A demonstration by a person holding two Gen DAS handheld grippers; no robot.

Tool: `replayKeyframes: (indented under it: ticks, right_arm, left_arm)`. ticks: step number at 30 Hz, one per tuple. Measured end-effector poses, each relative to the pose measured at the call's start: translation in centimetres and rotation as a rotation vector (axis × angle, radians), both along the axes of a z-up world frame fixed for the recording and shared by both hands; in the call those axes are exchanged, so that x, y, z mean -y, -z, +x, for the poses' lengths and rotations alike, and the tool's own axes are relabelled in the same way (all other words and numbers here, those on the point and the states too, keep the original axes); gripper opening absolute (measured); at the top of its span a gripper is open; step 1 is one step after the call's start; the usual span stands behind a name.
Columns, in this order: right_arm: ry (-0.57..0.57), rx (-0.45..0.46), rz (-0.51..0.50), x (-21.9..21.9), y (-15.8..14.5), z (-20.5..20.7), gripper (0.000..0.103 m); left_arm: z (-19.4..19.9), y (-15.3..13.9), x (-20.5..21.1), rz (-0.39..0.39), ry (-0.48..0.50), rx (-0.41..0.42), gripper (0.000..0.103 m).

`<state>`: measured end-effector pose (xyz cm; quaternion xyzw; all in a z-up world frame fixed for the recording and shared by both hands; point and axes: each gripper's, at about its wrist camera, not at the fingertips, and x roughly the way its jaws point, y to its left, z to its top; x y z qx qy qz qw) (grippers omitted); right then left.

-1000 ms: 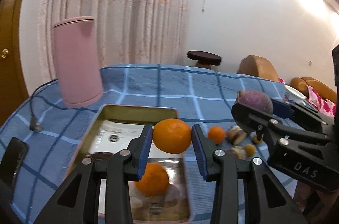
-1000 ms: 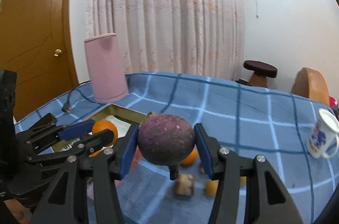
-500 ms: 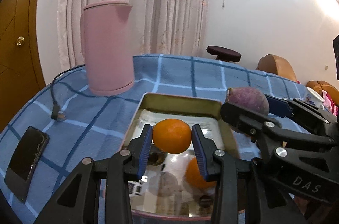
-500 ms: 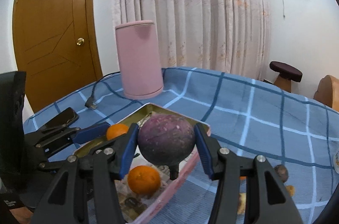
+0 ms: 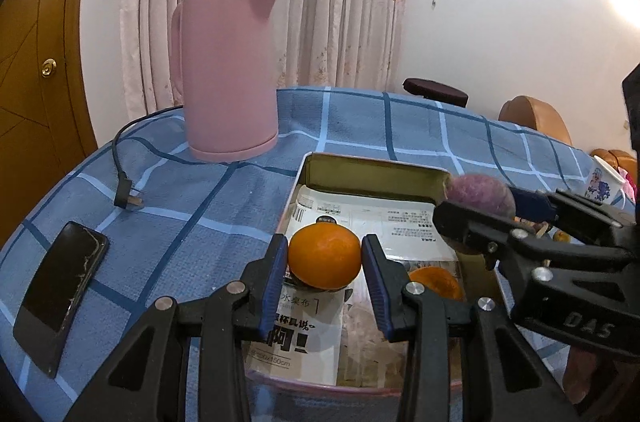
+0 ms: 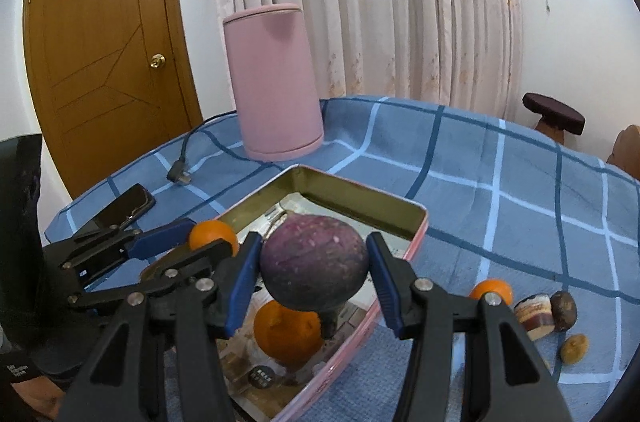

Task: Organize fruits
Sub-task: 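Carry the purple beet and orange with both grippers over the pink tin, then open both grippers to release the beet and orange into the tin, then grasp a small brown round fruit with the right gripper while the left grasps a tuber slice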

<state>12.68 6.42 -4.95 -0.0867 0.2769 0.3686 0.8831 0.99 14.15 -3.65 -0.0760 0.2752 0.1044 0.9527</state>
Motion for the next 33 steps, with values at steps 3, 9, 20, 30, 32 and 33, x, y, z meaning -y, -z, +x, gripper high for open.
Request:
replayKeyframes:
  ticks: [3,9,20,30,32,33]
  right_arm:
    - [-0.014,-0.050,-0.007,-0.2,1.0,0.5,0.057]
    - [-0.040,-0.060,0.019,0.3,1.0,0.2,0.083]
    - [0.095,0.019,0.043,8.2,-1.0,-0.8,0.084]
    - [0.337,-0.001,-0.016,17.2,0.5,1.4,0.072]
    - [0.324,-0.014,-0.051,16.8,1.0,1.8,0.070]
    - [0.318,-0.023,-0.069,16.6,1.3,2.0,0.068]
  left_arm:
    - [-0.1,0.0,0.0,-0.008,0.015,-0.005,0.040]
    - [-0.4,-0.1,-0.5,-0.038,0.001,-0.005,0.044]
    - [-0.5,-1.9,3.7,-0.009,0.070,0.048,0.073]
    - [2.6,-1.1,11.7,0.061,0.230,0.001,0.073]
    - [3.2,-0.8,12.4,0.067,0.245,-0.015,0.073]
    - [3.6,-0.6,12.7,0.067,0.248,-0.026,0.073]
